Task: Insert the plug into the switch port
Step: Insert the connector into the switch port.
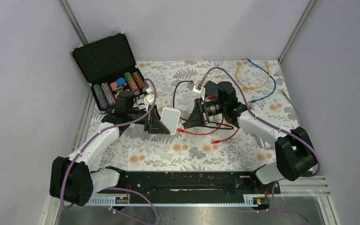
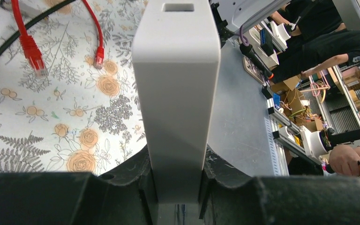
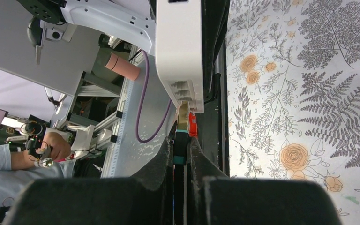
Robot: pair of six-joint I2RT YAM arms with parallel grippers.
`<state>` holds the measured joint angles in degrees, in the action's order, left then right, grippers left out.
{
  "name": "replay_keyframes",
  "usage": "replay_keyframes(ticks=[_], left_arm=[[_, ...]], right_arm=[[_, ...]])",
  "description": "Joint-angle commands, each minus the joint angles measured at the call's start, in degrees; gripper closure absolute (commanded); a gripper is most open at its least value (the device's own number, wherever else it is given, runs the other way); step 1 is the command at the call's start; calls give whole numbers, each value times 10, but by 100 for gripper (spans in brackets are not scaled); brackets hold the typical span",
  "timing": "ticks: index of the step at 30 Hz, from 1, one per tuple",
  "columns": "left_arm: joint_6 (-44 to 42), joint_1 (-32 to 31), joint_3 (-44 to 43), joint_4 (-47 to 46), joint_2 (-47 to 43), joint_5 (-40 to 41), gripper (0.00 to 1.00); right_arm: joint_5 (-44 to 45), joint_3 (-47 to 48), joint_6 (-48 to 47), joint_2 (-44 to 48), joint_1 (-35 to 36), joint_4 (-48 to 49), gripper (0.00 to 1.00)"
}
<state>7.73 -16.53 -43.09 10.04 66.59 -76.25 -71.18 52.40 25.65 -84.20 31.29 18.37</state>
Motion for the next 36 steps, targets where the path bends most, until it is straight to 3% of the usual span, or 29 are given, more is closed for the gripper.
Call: replay_keyframes(ticks=[1, 6, 16, 21, 36], left_arm=[[-30, -5, -16, 21, 1, -1, 100], [-35, -4, -29, 35, 9, 5, 100], [-23, -4, -35, 32, -5, 10, 100], [-6, 8, -39, 19, -8, 21, 100], [13, 8, -20, -19, -31, 4, 100]], right_arm=[[5, 21, -14, 35, -2, 20, 100], [14, 24, -48, 48, -2, -26, 100], [8, 11, -33, 42, -2, 2, 100], [26, 10, -82, 37, -5, -58, 100], [10, 6, 11, 26, -7, 47, 100]])
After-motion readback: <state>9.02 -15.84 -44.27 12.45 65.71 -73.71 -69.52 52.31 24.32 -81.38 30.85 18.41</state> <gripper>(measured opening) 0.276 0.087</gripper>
